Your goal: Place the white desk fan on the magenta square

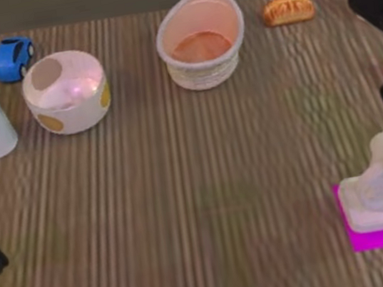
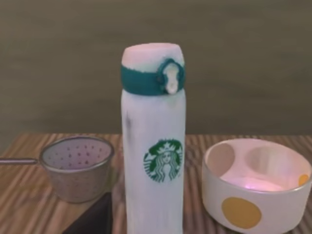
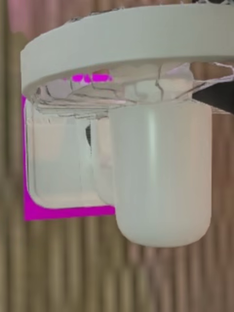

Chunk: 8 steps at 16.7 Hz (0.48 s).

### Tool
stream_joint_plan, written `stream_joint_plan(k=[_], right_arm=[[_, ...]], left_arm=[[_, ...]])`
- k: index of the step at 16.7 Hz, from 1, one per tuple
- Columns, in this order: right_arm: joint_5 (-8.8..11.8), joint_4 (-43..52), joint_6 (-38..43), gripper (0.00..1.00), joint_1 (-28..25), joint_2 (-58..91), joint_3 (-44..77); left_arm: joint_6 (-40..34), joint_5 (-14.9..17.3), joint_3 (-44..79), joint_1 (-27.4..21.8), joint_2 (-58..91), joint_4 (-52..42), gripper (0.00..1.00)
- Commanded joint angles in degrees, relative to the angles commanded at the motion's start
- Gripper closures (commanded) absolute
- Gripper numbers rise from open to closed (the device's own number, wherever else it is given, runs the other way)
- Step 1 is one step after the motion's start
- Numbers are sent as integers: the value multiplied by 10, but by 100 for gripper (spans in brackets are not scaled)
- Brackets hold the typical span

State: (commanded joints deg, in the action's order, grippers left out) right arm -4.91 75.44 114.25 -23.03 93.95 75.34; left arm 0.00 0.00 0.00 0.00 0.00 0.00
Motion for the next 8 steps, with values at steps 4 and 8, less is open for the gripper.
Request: stream_joint_plan(k=[4, 8], right_arm=[[0, -12, -1, 100, 0, 0, -12], [0, -12, -1, 77, 0, 0, -12]], left_arm=[[0, 0, 0, 0, 0, 0, 0], [0, 0, 0, 0, 0, 0, 0]])
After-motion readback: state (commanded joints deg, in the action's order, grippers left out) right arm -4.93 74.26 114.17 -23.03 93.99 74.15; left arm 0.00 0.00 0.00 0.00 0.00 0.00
